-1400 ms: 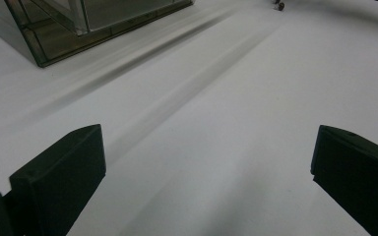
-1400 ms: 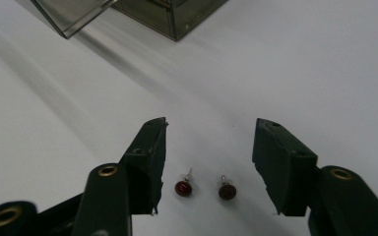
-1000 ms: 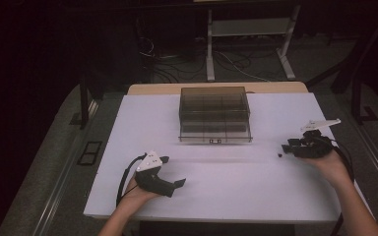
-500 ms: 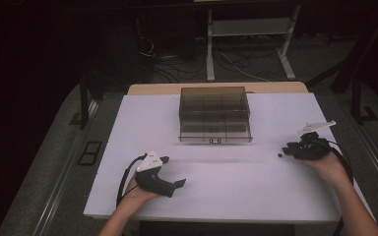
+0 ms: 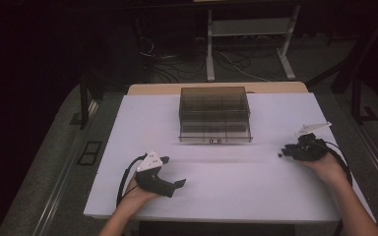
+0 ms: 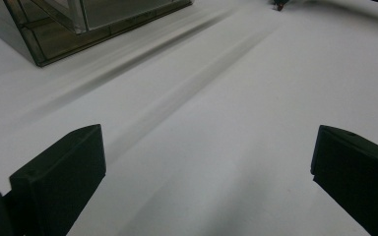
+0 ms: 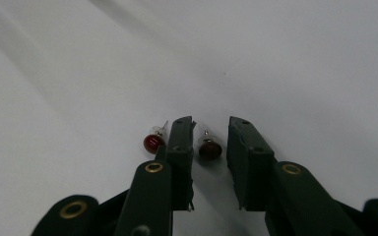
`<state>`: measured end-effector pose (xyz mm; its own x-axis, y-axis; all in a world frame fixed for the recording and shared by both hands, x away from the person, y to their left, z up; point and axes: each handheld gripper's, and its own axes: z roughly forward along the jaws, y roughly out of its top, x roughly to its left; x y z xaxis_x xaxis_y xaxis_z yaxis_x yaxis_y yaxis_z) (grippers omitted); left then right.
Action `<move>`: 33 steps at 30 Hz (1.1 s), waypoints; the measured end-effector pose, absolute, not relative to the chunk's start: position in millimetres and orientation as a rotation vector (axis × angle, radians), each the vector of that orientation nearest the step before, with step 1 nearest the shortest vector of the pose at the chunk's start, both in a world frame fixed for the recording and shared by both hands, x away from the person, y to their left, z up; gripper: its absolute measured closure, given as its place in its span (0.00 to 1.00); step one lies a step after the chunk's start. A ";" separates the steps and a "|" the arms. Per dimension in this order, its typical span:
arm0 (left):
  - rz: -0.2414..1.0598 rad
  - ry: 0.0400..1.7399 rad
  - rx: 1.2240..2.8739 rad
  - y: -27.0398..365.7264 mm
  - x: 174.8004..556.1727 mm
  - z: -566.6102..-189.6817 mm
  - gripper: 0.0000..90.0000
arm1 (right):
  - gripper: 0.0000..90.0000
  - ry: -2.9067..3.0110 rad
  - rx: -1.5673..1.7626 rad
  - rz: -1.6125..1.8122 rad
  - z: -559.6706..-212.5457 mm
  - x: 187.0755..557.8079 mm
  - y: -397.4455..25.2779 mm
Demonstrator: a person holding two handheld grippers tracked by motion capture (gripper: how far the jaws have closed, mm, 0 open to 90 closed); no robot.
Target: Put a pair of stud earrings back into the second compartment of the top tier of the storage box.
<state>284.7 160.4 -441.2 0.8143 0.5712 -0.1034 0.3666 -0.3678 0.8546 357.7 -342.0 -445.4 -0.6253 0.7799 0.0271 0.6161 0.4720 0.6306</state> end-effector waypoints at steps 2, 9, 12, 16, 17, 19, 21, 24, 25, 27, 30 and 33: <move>0.258 0.697 1.998 160.3 284.7 -441.3 0.00 | 0.79 2.461 1.190 0.888 -445.5 357.6 -341.8; 0.258 0.698 1.998 160.5 284.7 -441.2 0.00 | 0.87 2.462 1.189 0.893 -445.4 358.0 -343.1; 0.259 0.697 1.999 160.5 284.7 -441.3 0.00 | 0.87 2.457 1.185 0.891 -445.0 357.6 -343.1; 0.257 0.699 1.996 160.6 284.8 -441.3 0.00 | 0.87 2.446 1.179 0.916 -441.6 357.2 -344.4; 0.258 0.698 1.997 160.6 284.9 -441.4 0.00 | 0.87 2.444 1.183 0.921 -440.4 356.8 -344.4; 0.258 0.697 1.998 160.6 285.0 -441.5 0.00 | 0.87 2.442 1.188 0.936 -437.9 356.0 -344.6; 0.258 0.697 1.999 160.5 284.9 -441.4 0.00 | 0.87 2.438 1.188 0.946 -436.2 355.4 -344.4; 0.257 0.696 1.999 160.4 285.0 -441.5 0.00 | 0.87 2.439 1.190 0.959 -433.4 354.7 -344.1; 0.257 0.696 2.000 160.4 285.0 -441.6 0.00 | 0.87 2.438 1.186 0.964 -432.6 354.6 -344.1; 0.256 0.698 2.000 160.4 285.1 -441.7 0.00 | 0.87 2.434 1.192 0.977 -430.8 354.1 -343.9; 0.255 0.700 1.999 160.6 285.3 -441.9 0.00 | 0.87 2.428 1.192 0.977 -426.9 353.4 -344.3; 0.255 0.700 1.999 160.6 285.2 -441.9 0.00 | 0.87 2.416 1.185 1.011 -422.7 352.9 -345.2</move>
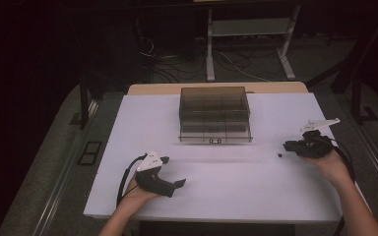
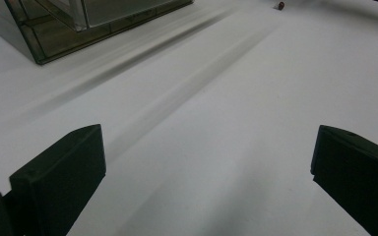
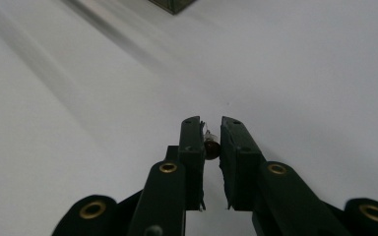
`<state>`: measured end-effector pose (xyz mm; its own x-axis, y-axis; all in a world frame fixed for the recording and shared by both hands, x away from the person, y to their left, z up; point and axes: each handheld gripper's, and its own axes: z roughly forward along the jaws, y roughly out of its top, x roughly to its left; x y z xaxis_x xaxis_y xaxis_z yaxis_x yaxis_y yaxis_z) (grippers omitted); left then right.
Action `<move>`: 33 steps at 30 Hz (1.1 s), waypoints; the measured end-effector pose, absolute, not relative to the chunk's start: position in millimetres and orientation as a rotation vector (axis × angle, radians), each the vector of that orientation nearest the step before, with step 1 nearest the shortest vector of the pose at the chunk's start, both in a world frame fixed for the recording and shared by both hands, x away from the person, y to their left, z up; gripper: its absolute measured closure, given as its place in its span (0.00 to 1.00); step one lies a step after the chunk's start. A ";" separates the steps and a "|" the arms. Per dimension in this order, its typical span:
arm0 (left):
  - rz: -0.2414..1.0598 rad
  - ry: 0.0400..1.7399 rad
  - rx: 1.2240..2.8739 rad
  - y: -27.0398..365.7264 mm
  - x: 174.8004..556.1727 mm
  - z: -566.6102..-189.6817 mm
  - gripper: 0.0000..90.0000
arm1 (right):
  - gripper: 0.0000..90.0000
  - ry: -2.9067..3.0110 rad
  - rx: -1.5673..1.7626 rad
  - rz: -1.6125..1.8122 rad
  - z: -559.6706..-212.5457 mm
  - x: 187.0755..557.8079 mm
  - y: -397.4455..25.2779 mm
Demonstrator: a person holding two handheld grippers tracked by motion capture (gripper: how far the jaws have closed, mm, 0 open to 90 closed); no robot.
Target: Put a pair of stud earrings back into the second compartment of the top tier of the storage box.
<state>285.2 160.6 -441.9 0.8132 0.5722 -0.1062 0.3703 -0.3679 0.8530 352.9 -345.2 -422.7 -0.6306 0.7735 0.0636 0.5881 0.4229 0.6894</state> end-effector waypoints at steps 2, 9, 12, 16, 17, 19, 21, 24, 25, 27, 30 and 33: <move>0.254 0.698 2.001 160.7 285.3 -442.1 0.00 | 0.87 2.416 1.185 1.023 -420.8 352.3 -344.9; 0.248 0.702 2.000 160.3 285.5 -442.7 0.00 | 0.87 2.421 1.165 1.046 -412.5 349.8 -340.8; 0.247 0.704 2.000 160.4 285.5 -442.6 0.00 | 0.87 2.419 1.167 1.063 -408.0 349.0 -339.1; 0.251 0.706 1.995 160.7 285.9 -442.8 0.00 | 0.87 2.419 1.159 1.081 -403.2 348.9 -337.0; 0.250 0.710 1.990 160.7 285.9 -442.9 0.00 | 0.87 2.418 1.159 1.081 -402.4 348.9 -336.5; 0.250 0.713 1.984 161.0 286.0 -443.0 0.00 | 0.87 2.423 1.164 1.090 -400.2 349.2 -334.7; 0.252 0.718 1.982 161.3 285.9 -442.8 0.00 | 0.87 2.429 1.158 1.097 -398.3 350.0 -332.4; 0.254 0.715 1.984 162.0 286.5 -442.7 0.00 | 0.87 2.434 1.145 1.117 -394.7 350.7 -329.2; 0.250 0.720 1.981 162.0 286.2 -442.6 0.00 | 0.87 2.436 1.142 1.127 -393.9 350.8 -328.8; 0.249 0.723 1.979 161.9 286.3 -442.5 0.00 | 0.87 2.440 1.138 1.141 -391.1 351.9 -327.4; 0.248 0.725 1.980 161.7 286.3 -442.7 0.00 | 0.87 2.443 1.125 1.155 -387.3 353.3 -324.7; 0.247 0.724 1.980 161.3 286.2 -442.7 0.00 | 0.87 2.446 1.114 1.169 -383.7 354.8 -321.9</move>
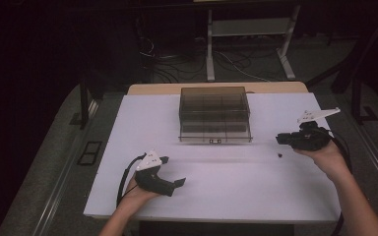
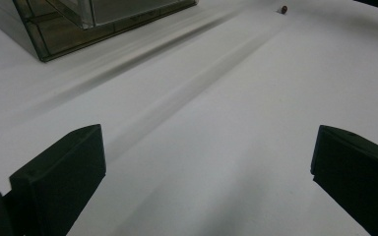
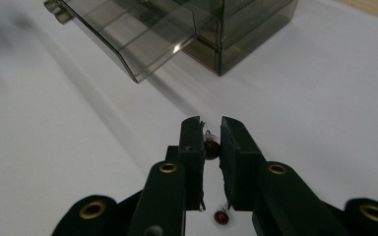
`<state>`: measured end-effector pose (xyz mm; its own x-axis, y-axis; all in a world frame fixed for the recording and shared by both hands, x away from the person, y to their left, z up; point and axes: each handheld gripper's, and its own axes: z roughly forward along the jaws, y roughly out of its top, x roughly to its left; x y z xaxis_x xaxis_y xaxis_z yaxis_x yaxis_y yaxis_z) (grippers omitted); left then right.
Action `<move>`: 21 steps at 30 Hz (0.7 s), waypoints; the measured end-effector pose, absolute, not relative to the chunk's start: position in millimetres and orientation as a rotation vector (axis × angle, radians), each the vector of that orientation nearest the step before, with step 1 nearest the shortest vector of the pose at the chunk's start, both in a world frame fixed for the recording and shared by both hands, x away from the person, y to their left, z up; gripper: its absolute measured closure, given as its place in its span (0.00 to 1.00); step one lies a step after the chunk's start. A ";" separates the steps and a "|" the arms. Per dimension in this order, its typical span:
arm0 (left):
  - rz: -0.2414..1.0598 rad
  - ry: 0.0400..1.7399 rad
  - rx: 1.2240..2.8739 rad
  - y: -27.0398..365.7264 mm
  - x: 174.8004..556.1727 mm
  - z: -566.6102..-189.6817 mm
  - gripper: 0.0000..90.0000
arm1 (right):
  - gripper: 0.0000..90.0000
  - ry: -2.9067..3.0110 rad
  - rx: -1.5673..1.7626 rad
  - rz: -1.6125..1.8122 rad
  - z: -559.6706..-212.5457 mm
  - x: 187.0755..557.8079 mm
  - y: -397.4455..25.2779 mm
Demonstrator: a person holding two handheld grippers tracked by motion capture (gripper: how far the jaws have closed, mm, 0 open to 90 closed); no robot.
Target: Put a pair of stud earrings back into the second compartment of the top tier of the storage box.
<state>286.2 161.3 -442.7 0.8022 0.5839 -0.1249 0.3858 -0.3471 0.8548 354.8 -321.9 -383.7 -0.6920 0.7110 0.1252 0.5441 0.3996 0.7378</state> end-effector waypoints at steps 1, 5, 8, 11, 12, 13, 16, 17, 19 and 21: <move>0.246 0.724 1.981 161.2 286.1 -442.6 0.00 | 0.87 2.448 1.112 1.176 -382.6 355.5 -320.7; 0.242 0.726 1.981 161.0 286.2 -442.9 0.00 | 0.87 2.454 1.097 1.183 -379.1 358.7 -314.1; 0.239 0.727 1.981 161.2 286.2 -442.8 0.00 | 0.87 2.459 1.086 1.188 -376.6 361.1 -309.3; 0.237 0.730 1.980 161.4 286.3 -442.7 0.00 | 0.87 2.460 1.074 1.200 -373.4 364.1 -304.5; 0.237 0.731 1.979 161.3 286.1 -442.8 0.00 | 0.87 2.460 1.069 1.204 -372.9 364.8 -303.5; 0.238 0.729 1.981 161.3 286.0 -442.7 0.00 | 0.87 2.460 1.068 1.208 -372.2 365.5 -301.8; 0.239 0.730 1.983 161.1 285.9 -442.8 0.00 | 0.87 2.466 1.059 1.215 -370.6 367.5 -297.2; 0.238 0.730 1.983 160.9 286.0 -442.9 0.00 | 0.87 2.465 1.052 1.218 -370.1 368.2 -296.1; 0.237 0.731 1.982 160.7 285.8 -442.9 0.00 | 0.87 2.463 1.051 1.230 -369.0 369.6 -293.9; 0.237 0.733 1.981 160.7 285.8 -442.9 0.00 | 0.87 2.460 1.042 1.240 -367.7 371.8 -291.1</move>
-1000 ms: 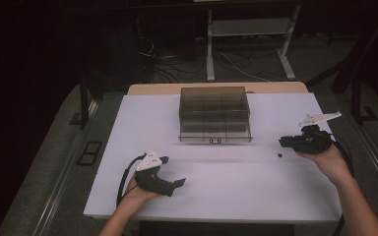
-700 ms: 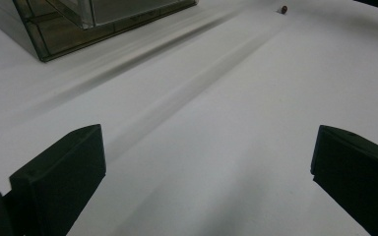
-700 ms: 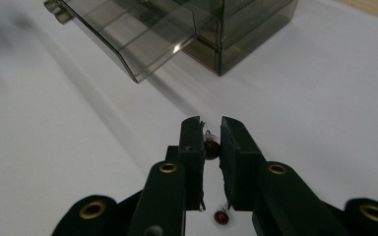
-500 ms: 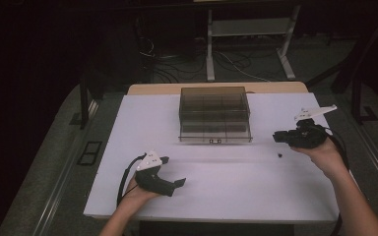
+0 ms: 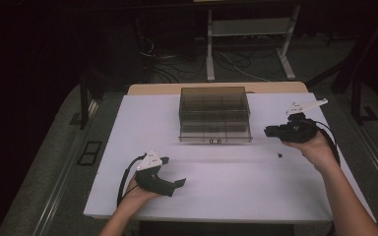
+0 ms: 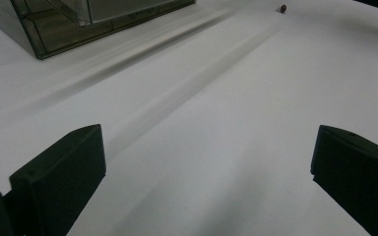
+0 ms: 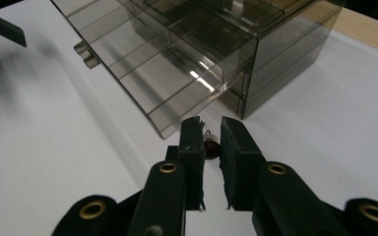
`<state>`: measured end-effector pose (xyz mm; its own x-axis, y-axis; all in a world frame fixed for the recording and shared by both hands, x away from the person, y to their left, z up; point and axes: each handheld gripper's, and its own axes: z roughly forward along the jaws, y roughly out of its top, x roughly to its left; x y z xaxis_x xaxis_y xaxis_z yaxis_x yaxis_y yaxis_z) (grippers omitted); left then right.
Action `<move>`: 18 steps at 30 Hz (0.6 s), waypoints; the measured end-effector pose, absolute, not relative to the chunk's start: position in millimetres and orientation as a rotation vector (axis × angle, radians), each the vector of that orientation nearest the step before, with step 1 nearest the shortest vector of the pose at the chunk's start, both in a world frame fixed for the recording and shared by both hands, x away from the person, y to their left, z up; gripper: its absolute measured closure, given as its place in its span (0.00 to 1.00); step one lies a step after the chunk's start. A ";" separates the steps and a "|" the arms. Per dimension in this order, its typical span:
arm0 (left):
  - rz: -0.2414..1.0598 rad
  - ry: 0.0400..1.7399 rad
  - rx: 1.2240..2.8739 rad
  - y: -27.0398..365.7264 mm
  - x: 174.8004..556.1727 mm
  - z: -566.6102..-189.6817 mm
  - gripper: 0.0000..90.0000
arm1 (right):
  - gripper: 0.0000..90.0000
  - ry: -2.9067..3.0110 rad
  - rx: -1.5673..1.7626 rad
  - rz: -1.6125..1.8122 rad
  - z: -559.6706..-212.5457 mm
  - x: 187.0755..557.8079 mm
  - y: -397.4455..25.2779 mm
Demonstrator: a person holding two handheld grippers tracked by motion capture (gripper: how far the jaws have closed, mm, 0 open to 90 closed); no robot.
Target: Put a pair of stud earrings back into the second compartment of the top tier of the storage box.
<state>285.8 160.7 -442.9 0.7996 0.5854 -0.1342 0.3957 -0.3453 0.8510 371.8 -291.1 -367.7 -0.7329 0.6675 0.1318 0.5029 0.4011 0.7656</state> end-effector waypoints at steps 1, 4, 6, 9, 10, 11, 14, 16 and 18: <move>0.237 0.732 1.982 160.8 285.8 -442.8 0.00 | 0.87 2.463 1.046 1.244 -366.9 372.2 -289.3; 0.236 0.733 1.978 160.8 285.6 -442.8 0.00 | 0.87 2.462 1.034 1.253 -365.7 374.8 -284.4; 0.234 0.735 1.976 160.5 285.2 -442.7 0.00 | 0.87 2.468 1.029 1.250 -365.8 376.0 -280.4; 0.235 0.731 1.977 160.2 285.2 -442.7 0.00 | 0.87 2.476 1.020 1.247 -366.1 378.1 -275.2; 0.234 0.730 1.980 160.3 285.2 -442.6 0.00 | 0.87 2.479 1.024 1.248 -365.5 378.9 -273.1; 0.235 0.729 1.979 160.1 285.2 -442.5 0.00 | 0.87 2.480 1.020 1.249 -365.2 379.5 -271.8; 0.233 0.730 1.981 159.9 285.3 -442.5 0.00 | 0.87 2.484 1.009 1.254 -362.5 382.0 -266.3; 0.234 0.730 1.982 159.9 285.4 -442.6 0.00 | 0.87 2.484 0.998 1.262 -360.4 383.7 -262.6; 0.233 0.730 1.981 160.0 285.4 -442.5 0.00 | 0.87 2.488 0.986 1.263 -358.5 385.1 -258.6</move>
